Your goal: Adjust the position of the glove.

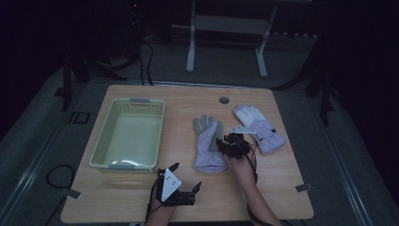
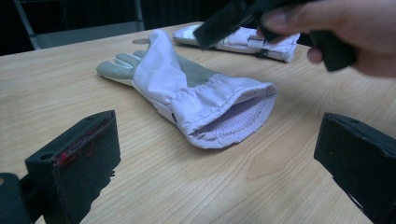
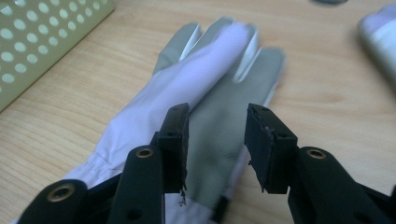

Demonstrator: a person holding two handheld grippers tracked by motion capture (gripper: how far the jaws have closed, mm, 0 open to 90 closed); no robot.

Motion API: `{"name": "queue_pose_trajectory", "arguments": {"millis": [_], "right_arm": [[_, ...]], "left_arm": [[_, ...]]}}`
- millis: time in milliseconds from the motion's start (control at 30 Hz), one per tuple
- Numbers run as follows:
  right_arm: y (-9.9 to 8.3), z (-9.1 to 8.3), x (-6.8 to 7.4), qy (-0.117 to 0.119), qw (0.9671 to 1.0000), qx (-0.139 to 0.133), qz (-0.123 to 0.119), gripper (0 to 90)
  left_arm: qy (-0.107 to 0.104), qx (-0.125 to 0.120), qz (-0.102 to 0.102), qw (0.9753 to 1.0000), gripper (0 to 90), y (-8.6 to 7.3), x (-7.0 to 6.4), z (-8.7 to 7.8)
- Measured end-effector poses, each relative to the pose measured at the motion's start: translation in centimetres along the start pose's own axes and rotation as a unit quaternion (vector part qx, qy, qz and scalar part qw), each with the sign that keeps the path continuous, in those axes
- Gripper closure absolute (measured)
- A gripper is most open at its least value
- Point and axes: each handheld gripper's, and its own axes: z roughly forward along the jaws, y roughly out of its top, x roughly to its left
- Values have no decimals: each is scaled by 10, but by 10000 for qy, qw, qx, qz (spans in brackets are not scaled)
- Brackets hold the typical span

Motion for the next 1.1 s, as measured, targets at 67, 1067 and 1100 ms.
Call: {"name": "queue_pose_trajectory", "arguments": {"millis": [67, 1067, 1100], "right_arm": [[4, -7, -6, 67, 9998, -87, -148, 514], [30, -54, -148, -738, 9960, -395, -296, 520], [31, -52, -151, -751, 9962, -358, -275, 520]], "left_arm": [[-1, 3, 5, 10000, 5, 0, 0, 0], [0, 18, -45, 10000, 4, 0, 1, 0], [-10, 13, -91, 10000, 4, 0, 2, 0]]}}
